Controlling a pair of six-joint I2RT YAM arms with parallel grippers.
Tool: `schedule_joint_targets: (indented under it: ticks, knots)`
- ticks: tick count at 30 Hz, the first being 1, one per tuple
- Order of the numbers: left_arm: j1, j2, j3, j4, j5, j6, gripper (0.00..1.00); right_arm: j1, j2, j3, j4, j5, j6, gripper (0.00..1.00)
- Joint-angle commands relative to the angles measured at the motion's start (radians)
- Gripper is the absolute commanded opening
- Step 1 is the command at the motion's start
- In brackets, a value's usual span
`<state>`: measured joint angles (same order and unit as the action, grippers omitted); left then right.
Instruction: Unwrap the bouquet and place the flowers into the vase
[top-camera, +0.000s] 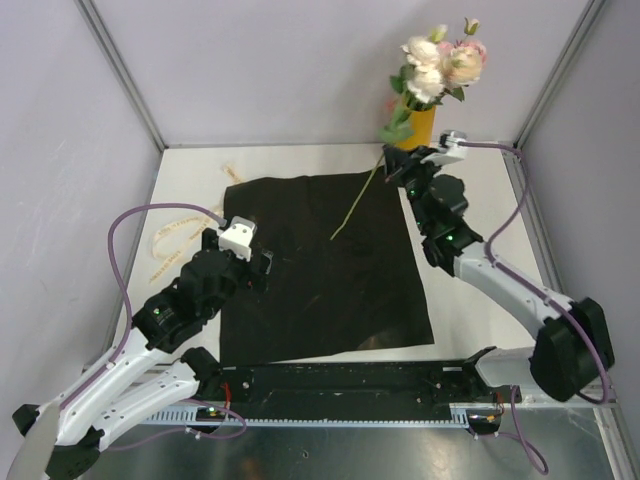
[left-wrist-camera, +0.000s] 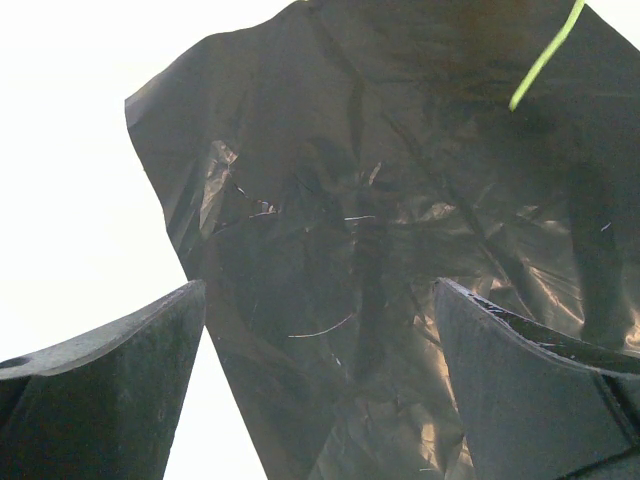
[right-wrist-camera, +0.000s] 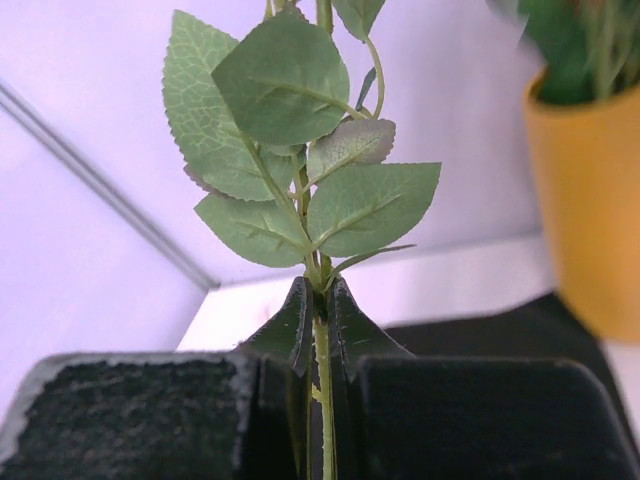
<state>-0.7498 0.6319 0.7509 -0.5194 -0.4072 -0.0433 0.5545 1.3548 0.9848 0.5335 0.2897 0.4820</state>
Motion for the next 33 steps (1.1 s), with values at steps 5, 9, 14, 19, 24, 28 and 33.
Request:
schedule_joint_targets:
  ticks: [5,9,14,19,24,28,33]
  knots:
    - [0.001,-0.012,-0.003,0.022,-0.008,0.014,1.0,-0.082,-0.172,-0.021,0.268,0.005,-0.328,0.0]
    - [0.001,-0.012,-0.002,0.023,-0.008,0.016,1.0,-0.117,-0.181,-0.008,0.36,-0.1,-0.417,0.0]
    - [0.001,-0.011,-0.003,0.023,-0.008,0.016,1.0,-0.123,-0.139,0.086,0.401,-0.186,-0.592,0.0]
    - [0.0,-0.014,-0.003,0.023,-0.008,0.015,1.0,-0.125,-0.054,0.179,0.442,-0.21,-0.761,0.0]
    - [0.001,-0.018,-0.004,0.023,-0.015,0.016,1.0,-0.148,0.069,0.227,0.613,-0.262,-0.878,0.0]
    - [0.0,-0.019,-0.004,0.023,-0.014,0.016,1.0,-0.182,0.152,0.303,0.611,-0.312,-0.857,0.0]
    - [0.0,-0.013,-0.004,0.023,-0.014,0.018,1.0,-0.188,0.246,0.395,0.593,-0.368,-0.873,0.0]
